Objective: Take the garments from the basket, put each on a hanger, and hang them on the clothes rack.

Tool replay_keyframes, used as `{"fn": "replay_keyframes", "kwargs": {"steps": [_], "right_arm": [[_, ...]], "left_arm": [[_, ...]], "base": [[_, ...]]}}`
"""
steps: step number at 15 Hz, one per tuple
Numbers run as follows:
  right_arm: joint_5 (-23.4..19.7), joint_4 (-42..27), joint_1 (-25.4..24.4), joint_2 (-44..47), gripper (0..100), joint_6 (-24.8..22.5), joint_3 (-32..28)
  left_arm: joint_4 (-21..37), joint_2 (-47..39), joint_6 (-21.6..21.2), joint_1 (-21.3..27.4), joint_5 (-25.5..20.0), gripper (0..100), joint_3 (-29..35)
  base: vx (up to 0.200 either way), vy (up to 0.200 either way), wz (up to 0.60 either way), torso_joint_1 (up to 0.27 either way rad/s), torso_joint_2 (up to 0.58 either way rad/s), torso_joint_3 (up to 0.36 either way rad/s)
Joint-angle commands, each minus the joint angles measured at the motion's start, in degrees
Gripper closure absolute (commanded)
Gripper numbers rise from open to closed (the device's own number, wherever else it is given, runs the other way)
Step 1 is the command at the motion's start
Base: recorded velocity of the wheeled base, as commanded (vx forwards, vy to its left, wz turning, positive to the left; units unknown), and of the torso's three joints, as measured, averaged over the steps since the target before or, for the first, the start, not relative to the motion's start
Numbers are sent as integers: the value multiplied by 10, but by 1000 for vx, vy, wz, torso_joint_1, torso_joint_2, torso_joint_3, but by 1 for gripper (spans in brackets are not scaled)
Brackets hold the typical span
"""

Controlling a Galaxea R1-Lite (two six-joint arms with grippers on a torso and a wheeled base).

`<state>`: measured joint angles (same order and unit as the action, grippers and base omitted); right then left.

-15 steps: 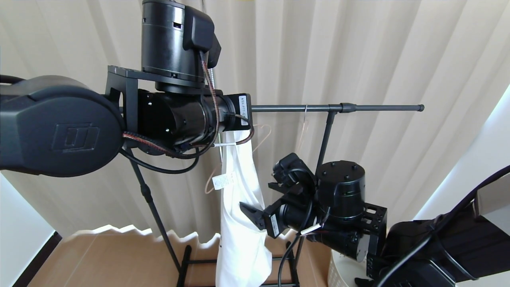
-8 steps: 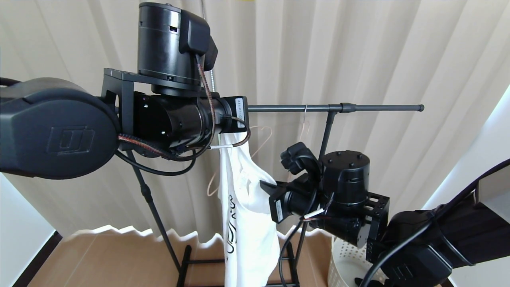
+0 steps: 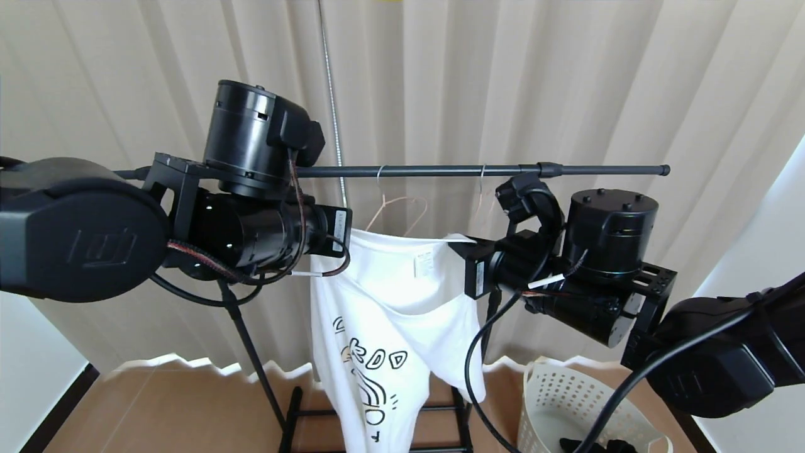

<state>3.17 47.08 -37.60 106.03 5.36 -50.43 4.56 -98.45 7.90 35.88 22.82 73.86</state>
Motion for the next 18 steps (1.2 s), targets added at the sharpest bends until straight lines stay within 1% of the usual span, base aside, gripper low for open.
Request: {"fn": "replay_keyframes", "kwargs": {"steps": [1, 3, 7, 8, 14, 16, 17, 18], "right_arm": [[1, 0, 2, -21, 100, 0, 1], [1, 0, 2, -26, 100, -1, 1], [2, 1, 3, -25, 100, -1, 3], [2, 1, 4, -24, 100, -1, 2], [2, 2, 16, -21, 100, -4, 1], [2, 2, 16, -20, 100, -4, 2], [2, 2, 20, -18, 100, -4, 0], [2, 2, 27, -13, 100, -4, -2]], "left_arm": [[0, -4, 2, -4, 0, 100, -22], [-2, -2, 0, -3, -2, 100, -57], [-4, -6, 2, -1, -7, 100, -100], [-6, -10, 2, 0, -7, 0, -105], [-17, -21, 1, 5, -8, 0, -111], [-43, -39, 2, 3, -7, 0, -108], [-67, -39, 2, 2, -25, 0, -112], [-69, -36, 0, 1, -58, 0, -112]], "base": [[0, 0, 0, 0, 0, 0], [0, 0, 0, 0, 0, 0], [0, 0, 0, 0, 0, 0], [0, 0, 0, 0, 0, 0], [0, 0, 0, 0, 0, 0], [0, 0, 0, 0, 0, 0], [0, 0, 0, 0, 0, 0], [0, 0, 0, 0, 0, 0]]}}
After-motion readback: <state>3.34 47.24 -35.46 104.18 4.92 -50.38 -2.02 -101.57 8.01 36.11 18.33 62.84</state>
